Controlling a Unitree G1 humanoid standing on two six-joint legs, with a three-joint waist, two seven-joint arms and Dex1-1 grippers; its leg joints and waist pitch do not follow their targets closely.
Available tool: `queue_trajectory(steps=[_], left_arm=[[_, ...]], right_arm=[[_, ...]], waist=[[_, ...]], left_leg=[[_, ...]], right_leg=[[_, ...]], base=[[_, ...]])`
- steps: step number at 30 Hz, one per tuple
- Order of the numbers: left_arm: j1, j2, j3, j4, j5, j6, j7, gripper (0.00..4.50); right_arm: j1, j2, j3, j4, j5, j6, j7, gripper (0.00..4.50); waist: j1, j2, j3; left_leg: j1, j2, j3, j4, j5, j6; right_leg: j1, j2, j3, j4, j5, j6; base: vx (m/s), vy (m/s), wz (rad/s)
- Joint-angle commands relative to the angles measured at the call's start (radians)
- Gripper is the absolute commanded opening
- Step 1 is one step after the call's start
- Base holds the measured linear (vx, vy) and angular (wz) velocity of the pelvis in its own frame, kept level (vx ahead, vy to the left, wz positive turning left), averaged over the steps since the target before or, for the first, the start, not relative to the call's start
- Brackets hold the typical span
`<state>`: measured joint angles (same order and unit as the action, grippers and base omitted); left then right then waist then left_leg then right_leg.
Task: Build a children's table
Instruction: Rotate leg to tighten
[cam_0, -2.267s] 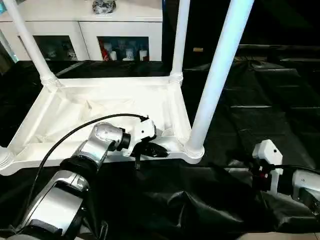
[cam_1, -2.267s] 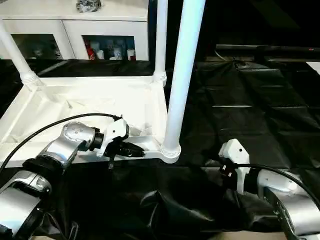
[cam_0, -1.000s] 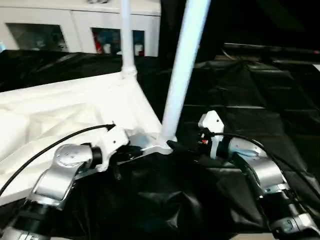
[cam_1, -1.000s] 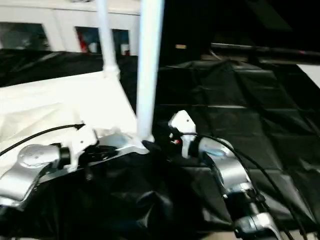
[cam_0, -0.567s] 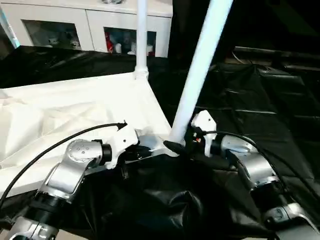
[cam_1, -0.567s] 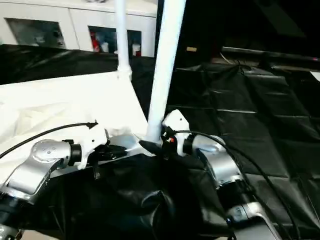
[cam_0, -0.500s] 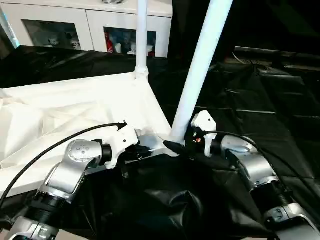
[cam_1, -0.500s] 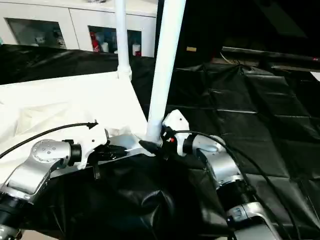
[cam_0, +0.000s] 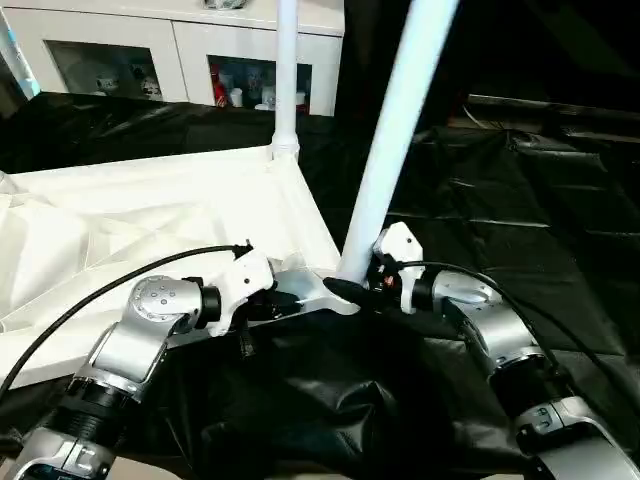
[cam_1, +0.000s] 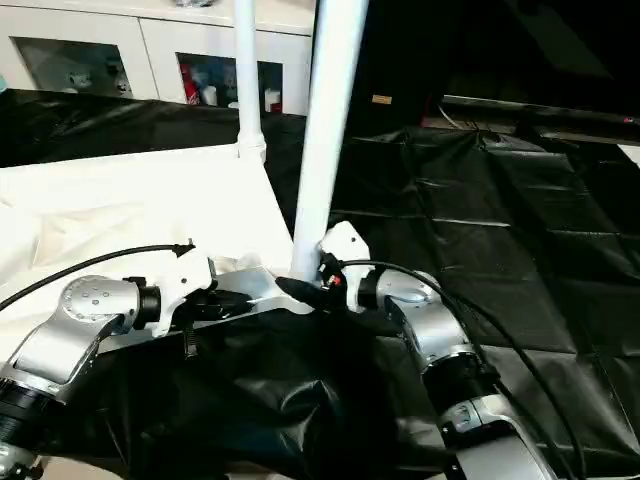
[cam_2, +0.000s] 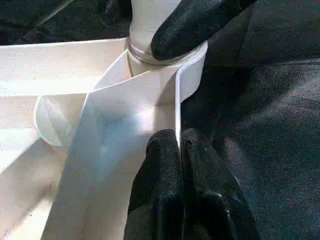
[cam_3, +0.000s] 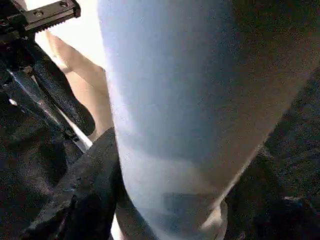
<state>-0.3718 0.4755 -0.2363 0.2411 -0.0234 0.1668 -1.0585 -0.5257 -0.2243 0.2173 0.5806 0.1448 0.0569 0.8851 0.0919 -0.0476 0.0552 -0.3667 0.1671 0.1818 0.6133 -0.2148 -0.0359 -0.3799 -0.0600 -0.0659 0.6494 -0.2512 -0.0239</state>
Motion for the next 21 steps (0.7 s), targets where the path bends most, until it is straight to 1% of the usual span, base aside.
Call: queue_trajectory(steps=[1,2,3,5,7,8,9,10,11,12,13,14,15,16,17,18,19,20,21], left_arm=[[-0.001,-0.011,-0.034,0.015,-0.015,-0.019,-0.034,0.00],[-0.004,-0.020,-0.031,0.022,-0.018,-0.015,-0.026,0.00],[-0.006,-0.025,-0.029,0.025,-0.020,-0.013,-0.021,0.00],[-0.020,-0.044,-0.025,0.047,-0.011,-0.008,0.007,0.00],[-0.049,-0.073,-0.023,0.091,0.011,-0.001,0.060,0.00],[-0.070,-0.093,-0.022,0.124,0.028,0.004,0.103,0.00],[-0.083,-0.106,-0.021,0.144,0.039,0.007,0.130,0.00],[-0.106,-0.131,-0.017,0.176,0.049,0.013,0.171,0.00],[-0.121,-0.147,-0.014,0.197,0.055,0.015,0.197,0.00],[-0.137,-0.165,-0.012,0.217,0.059,0.012,0.221,0.00],[-0.154,-0.185,-0.009,0.238,0.063,0.015,0.246,0.00],[-0.168,-0.202,-0.009,0.254,0.068,0.016,0.267,0.00],[-0.193,-0.229,-0.009,0.281,0.077,0.017,0.300,0.00],[-0.193,-0.229,-0.009,0.281,0.077,0.017,0.300,0.00],[-0.234,-0.275,-0.017,0.331,0.097,0.008,0.349,0.00],[-0.234,-0.275,-0.017,0.331,0.097,0.008,0.349,0.00],[-0.250,-0.292,-0.019,0.351,0.107,0.002,0.369,0.00],[-0.266,-0.309,-0.021,0.373,0.116,-0.007,0.386,0.00],[-0.272,-0.317,-0.021,0.381,0.118,-0.014,0.391,0.00]], right_arm=[[-0.013,-0.005,-0.006,0.018,-0.013,-0.003,0.001,2.78],[-0.009,0.002,-0.005,0.026,-0.011,-0.006,-0.002,2.68],[-0.008,0.004,-0.005,0.029,-0.011,-0.007,-0.004,2.47],[-0.004,0.014,-0.011,0.036,-0.008,-0.001,-0.019,2.43],[0.002,0.032,-0.021,0.046,-0.009,0.009,-0.054,2.32],[0.004,0.046,-0.027,0.055,-0.015,0.013,-0.093,2.21],[0.006,0.055,-0.031,0.061,-0.018,0.015,-0.118,2.13],[0.004,0.075,-0.043,0.075,-0.022,0.022,-0.169,2.08],[0.003,0.090,-0.051,0.084,-0.024,0.027,-0.204,2.04],[0.001,0.106,-0.060,0.093,-0.024,0.035,-0.239,2.00],[-0.004,0.125,-0.072,0.106,-0.023,0.045,-0.280,2.00],[-0.011,0.143,-0.080,0.121,-0.024,0.051,-0.320,1.99],[-0.023,0.172,-0.095,0.145,-0.028,0.060,-0.386,1.99],[-0.023,0.172,-0.095,0.145,-0.028,0.060,-0.386,1.99],[-0.055,0.225,-0.114,0.194,-0.040,0.061,-0.493,1.99],[-0.055,0.225,-0.114,0.194,-0.040,0.061,-0.493,1.99],[-0.067,0.244,-0.117,0.213,-0.046,0.057,-0.526,1.99],[-0.078,0.261,-0.115,0.228,-0.053,0.053,-0.543,1.99],[-0.080,0.267,-0.107,0.227,-0.058,0.047,-0.536,1.99]], waist=[[-0.004,-0.002,-0.062],[-0.004,0.000,-0.061],[-0.004,-0.001,-0.060],[-0.003,-0.001,-0.059],[-0.003,-0.003,-0.057],[0.000,-0.001,-0.054],[0.002,-0.001,-0.053],[0.004,-0.001,-0.054],[0.002,0.001,-0.050],[0.002,0.000,-0.048],[0.000,0.002,-0.045],[0.000,0.003,-0.044],[-0.003,0.001,-0.042],[-0.003,0.002,-0.041],[-0.005,0.002,-0.043],[-0.006,0.002,-0.044],[-0.006,-0.001,-0.046],[-0.004,0.002,-0.049],[-0.005,0.000,-0.049]], left_leg=[[0.014,0.076,-0.025,-0.070,0.020,0.086],[0.015,0.076,-0.025,-0.072,0.011,0.081],[0.015,0.076,-0.024,-0.072,0.005,0.078],[0.015,0.076,-0.024,-0.074,-0.010,0.069],[0.018,0.076,-0.023,-0.077,-0.037,0.056],[0.025,0.078,-0.023,-0.080,-0.066,0.043],[0.026,0.077,-0.022,-0.081,-0.082,0.034],[0.022,0.079,-0.025,-0.084,-0.098,0.018],[0.023,0.079,-0.024,-0.089,-0.109,0.009],[0.030,0.079,-0.025,-0.091,-0.160,-0.013],[0.028,0.079,-0.028,-0.095,-0.198,-0.029],[0.029,0.079,-0.030,-0.097,-0.229,-0.040],[0.031,0.079,-0.029,-0.099,-0.245,-0.044],[0.039,0.078,-0.030,-0.099,-0.274,-0.055],[0.037,0.078,-0.031,-0.100,-0.274,-0.060],[0.038,0.077,-0.031,-0.100,-0.272,-0.062],[0.034,0.077,-0.030,-0.099,-0.259,-0.056],[0.036,0.078,-0.028,-0.098,-0.235,-0.051],[0.033,0.077,-0.026,-0.098,-0.226,-0.046]], right_leg=[[0.046,-0.103,0.064,-0.058,0.116,-0.269],[0.045,-0.104,0.064,-0.061,0.105,-0.270],[0.045,-0.104,0.064,-0.062,0.097,-0.268],[0.046,-0.104,0.065,-0.065,0.075,-0.263],[0.043,-0.104,0.065,-0.070,0.033,-0.255],[0.037,-0.104,0.066,-0.079,-0.013,-0.248],[0.035,-0.105,0.067,-0.082,-0.040,-0.244],[0.042,-0.109,0.066,-0.084,-0.078,-0.234],[0.037,-0.107,0.066,-0.090,-0.106,-0.225],[0.030,-0.107,0.067,-0.096,-0.165,-0.212],[0.032,-0.111,0.068,-0.102,-0.227,-0.197],[0.030,-0.114,0.069,-0.108,-0.281,-0.180],[0.027,-0.114,0.070,-0.113,-0.310,-0.171],[0.019,-0.114,0.071,-0.118,-0.353,-0.161],[0.021,-0.117,0.073,-0.119,-0.363,-0.154],[0.020,-0.116,0.072,-0.119,-0.363,-0.152],[0.023,-0.117,0.072,-0.119,-0.345,-0.148],[0.022,-0.116,0.072,-0.116,-0.300,-0.151],[0.024,-0.115,0.072,-0.114,-0.281,-0.154]], base=[[0.000,0.000,0.00],[0.000,0.000,0.00],[0.000,0.000,0.00],[0.000,0.000,0.00],[0.000,0.000,0.00],[0.000,0.000,0.00],[0.000,0.000,0.00],[0.000,0.000,0.00],[0.000,0.000,0.00],[0.000,0.000,0.00],[0.000,0.000,0.00],[0.000,0.000,0.00],[0.000,0.000,0.00],[0.000,0.000,0.00],[0.000,0.000,0.00],[0.000,0.000,0.00],[0.000,0.000,0.00],[0.000,0.000,0.00],[0.000,0.000,0.00]])
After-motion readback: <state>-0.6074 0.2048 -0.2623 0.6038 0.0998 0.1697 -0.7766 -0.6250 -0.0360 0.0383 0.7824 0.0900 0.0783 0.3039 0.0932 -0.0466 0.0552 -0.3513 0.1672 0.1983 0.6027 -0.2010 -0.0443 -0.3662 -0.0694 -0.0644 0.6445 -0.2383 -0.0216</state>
